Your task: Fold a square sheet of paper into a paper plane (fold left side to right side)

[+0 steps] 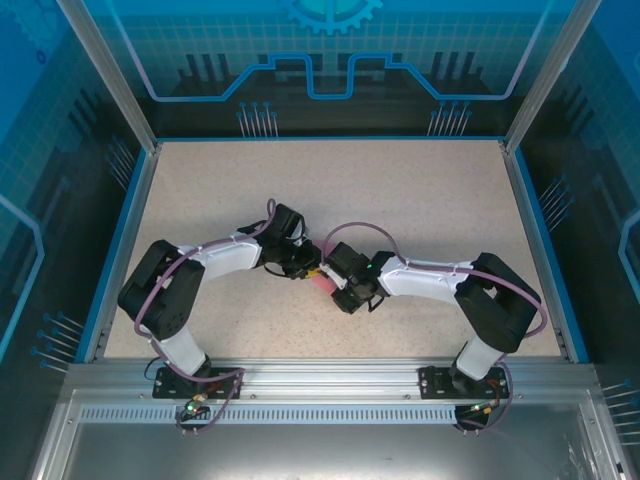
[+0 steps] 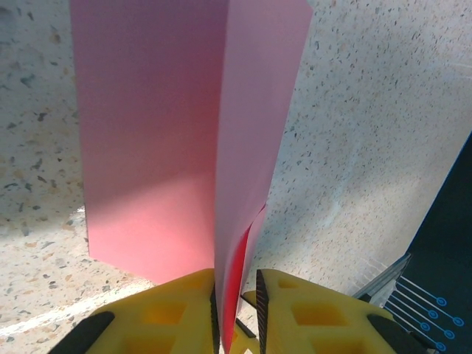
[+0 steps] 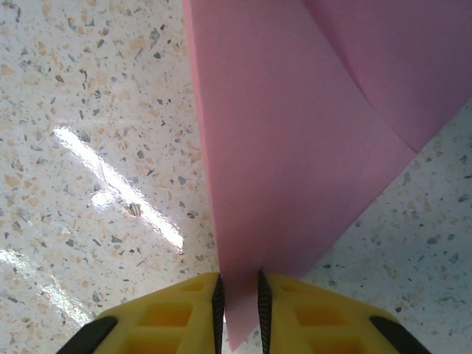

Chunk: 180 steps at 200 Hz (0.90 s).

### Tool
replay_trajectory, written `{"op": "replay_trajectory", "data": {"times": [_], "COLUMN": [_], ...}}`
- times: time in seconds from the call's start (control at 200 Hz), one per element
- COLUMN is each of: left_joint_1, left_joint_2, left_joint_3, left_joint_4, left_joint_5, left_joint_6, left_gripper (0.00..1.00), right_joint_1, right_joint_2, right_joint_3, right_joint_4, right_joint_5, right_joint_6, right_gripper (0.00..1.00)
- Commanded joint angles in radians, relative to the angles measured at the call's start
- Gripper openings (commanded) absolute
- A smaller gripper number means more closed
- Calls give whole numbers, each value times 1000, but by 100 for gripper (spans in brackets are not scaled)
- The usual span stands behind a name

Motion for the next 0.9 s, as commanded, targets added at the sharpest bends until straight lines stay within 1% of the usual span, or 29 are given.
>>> {"op": "replay_trajectory", "data": {"times": [0.0,0.21,0.28,0.56,0.635,0.775,0.895], "left_joint_1": [-4,12,18,77,101,138,140], "left_joint_2": [-40,-83,-101,-196,-221,-268,-265], "left_joint_3": [26,13,9,-33,-51,-92,-119], "left_joint_4": [-33,-56,-71,-115,-124,-136,-111], "left_joint_5": [30,22,17,0,-6,-16,6], "left_joint_6": [8,21,27,51,56,68,68], "left_gripper": [23,30,38,57,60,61,51], "right_joint_1": [13,9,8,-6,-14,-47,-84], "right_joint_2": [6,-3,-4,-17,-27,-62,-86], "right_joint_3": [13,-11,-17,-40,-41,-88,-111], "right_joint_4": [15,28,32,53,61,95,128], "right_joint_5": [-3,-22,-32,-66,-83,-152,-249], "right_joint_6": [1,10,11,19,23,32,29], "right_gripper": [16,8,7,4,3,1,1]}}
